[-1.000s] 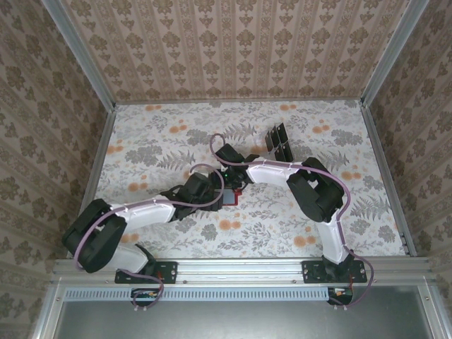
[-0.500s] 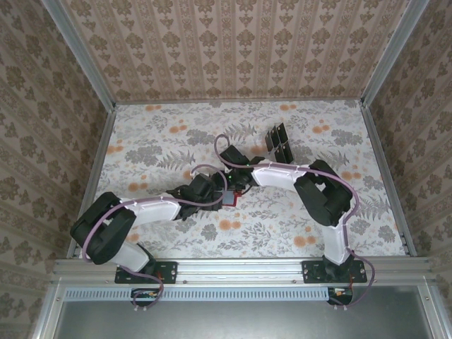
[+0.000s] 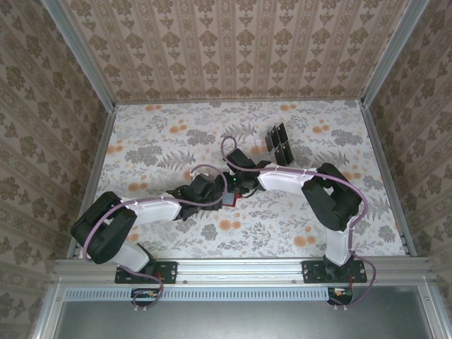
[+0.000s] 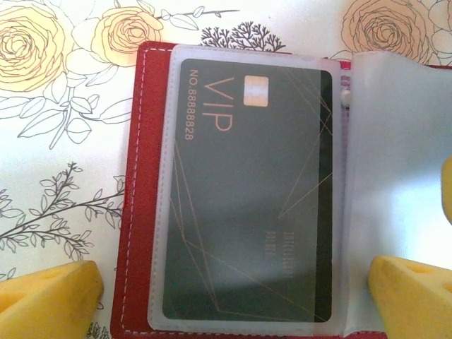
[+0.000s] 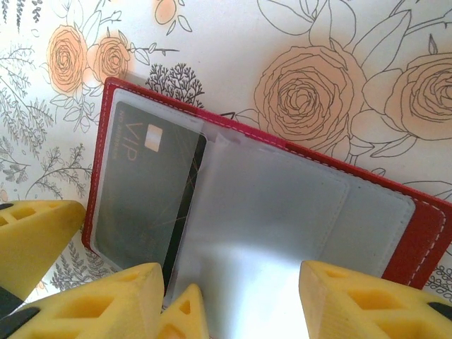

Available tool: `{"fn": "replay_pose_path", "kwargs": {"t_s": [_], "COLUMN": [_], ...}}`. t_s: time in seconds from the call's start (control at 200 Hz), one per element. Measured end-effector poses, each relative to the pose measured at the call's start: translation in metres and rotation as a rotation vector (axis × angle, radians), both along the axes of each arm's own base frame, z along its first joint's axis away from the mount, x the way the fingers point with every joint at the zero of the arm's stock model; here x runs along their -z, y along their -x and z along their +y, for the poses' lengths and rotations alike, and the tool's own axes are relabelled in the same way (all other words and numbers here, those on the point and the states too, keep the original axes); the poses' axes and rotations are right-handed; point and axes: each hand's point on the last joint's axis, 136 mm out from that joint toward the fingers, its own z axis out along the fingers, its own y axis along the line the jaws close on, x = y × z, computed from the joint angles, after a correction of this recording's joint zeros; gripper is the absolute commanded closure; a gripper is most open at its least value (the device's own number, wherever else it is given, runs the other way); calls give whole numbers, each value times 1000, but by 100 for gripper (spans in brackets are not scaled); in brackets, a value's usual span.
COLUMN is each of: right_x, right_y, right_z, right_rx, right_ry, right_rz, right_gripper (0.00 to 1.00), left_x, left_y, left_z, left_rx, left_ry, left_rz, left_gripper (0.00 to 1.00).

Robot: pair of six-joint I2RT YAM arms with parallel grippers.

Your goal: Put the credit cards into the card holder

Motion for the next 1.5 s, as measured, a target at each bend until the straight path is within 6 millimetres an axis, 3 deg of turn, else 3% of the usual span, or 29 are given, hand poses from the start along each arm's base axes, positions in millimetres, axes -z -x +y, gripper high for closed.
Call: {"fn": "replay_pose_path", "kwargs": {"t_s": [0.595,1.035,1.2,1.5], "right_x": [12,11,10,6], "right_y": [-3,-13,-13,-8], "right_z": [-6,5,9,18], "right_rx": [73,117,109,79], "right_ry": [21,-75,-120,-159], "right_rz": [25,33,36,68], "right_gripper": [42,42,42,42], "left_x": [1,-4,-25,-78], "left_y": [-1,0,-3,-20], "left_z": [0,2,13,55], "left_rx": [-2,-10,-41,-173], "left_ry": [-3,5,30,110], "left_rz": [-2,-3,-30,-137], "left_gripper": [0,0,0,0]}}
